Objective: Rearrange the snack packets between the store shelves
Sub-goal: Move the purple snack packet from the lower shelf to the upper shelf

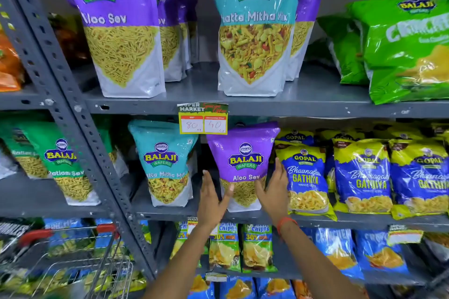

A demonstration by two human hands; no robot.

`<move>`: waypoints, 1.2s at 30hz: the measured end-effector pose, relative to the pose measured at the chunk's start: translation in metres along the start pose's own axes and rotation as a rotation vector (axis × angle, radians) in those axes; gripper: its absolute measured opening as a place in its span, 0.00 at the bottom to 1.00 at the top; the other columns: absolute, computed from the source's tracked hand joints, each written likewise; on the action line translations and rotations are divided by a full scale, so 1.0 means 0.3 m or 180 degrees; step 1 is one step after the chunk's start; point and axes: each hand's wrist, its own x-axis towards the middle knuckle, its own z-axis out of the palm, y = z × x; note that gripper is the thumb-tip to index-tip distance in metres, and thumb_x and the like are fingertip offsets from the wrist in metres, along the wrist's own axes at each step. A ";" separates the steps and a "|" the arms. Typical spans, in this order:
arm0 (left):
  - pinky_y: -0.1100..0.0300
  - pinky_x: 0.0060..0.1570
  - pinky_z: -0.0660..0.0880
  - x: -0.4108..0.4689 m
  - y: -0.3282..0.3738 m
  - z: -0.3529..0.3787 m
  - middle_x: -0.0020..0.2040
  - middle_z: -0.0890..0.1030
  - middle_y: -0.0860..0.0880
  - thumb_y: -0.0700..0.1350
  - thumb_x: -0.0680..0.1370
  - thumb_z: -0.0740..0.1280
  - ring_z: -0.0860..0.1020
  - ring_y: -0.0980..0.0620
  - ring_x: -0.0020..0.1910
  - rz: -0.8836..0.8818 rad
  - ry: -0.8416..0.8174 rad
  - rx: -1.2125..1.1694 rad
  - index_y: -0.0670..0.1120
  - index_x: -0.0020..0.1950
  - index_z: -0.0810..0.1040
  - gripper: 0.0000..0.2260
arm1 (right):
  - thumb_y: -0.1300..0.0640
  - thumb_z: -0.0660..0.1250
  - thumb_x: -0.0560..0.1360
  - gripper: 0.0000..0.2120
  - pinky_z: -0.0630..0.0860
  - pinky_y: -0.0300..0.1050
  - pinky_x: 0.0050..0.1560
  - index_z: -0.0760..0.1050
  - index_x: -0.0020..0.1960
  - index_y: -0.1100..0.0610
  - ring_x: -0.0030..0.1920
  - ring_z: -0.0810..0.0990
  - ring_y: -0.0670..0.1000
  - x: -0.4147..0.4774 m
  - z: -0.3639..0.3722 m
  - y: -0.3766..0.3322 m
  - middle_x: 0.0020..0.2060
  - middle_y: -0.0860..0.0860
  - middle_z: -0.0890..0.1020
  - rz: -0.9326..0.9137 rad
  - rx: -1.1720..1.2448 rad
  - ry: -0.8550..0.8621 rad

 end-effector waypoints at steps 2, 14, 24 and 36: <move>0.52 0.75 0.52 0.016 -0.003 0.005 0.80 0.49 0.49 0.70 0.71 0.60 0.51 0.50 0.79 -0.0340 -0.0460 -0.0477 0.45 0.79 0.42 0.48 | 0.57 0.67 0.72 0.39 0.63 0.59 0.71 0.48 0.75 0.62 0.73 0.59 0.62 0.025 0.006 0.015 0.73 0.62 0.60 0.0296 0.0042 -0.0411; 0.46 0.59 0.77 0.040 -0.020 -0.029 0.57 0.84 0.44 0.48 0.71 0.76 0.81 0.45 0.58 -0.0597 -0.0862 -0.0812 0.42 0.59 0.78 0.20 | 0.69 0.67 0.70 0.35 0.70 0.59 0.67 0.55 0.72 0.56 0.67 0.71 0.57 0.040 -0.023 0.092 0.64 0.55 0.72 0.0661 0.0543 -0.1381; 0.47 0.37 0.80 -0.001 0.058 -0.151 0.32 0.85 0.48 0.60 0.58 0.81 0.83 0.55 0.35 -0.0222 -0.0755 -0.0392 0.44 0.33 0.82 0.21 | 0.70 0.68 0.71 0.28 0.76 0.29 0.46 0.62 0.63 0.47 0.54 0.76 0.39 -0.055 -0.194 0.014 0.54 0.44 0.76 0.0236 0.0919 -0.1370; 0.54 0.39 0.76 0.001 0.367 -0.370 0.41 0.86 0.38 0.75 0.47 0.74 0.78 0.52 0.34 0.0547 -0.0837 0.0184 0.37 0.44 0.82 0.45 | 0.72 0.70 0.67 0.29 0.77 0.32 0.49 0.67 0.62 0.52 0.49 0.79 0.34 -0.058 -0.455 -0.178 0.54 0.49 0.80 -0.0473 0.1017 -0.1019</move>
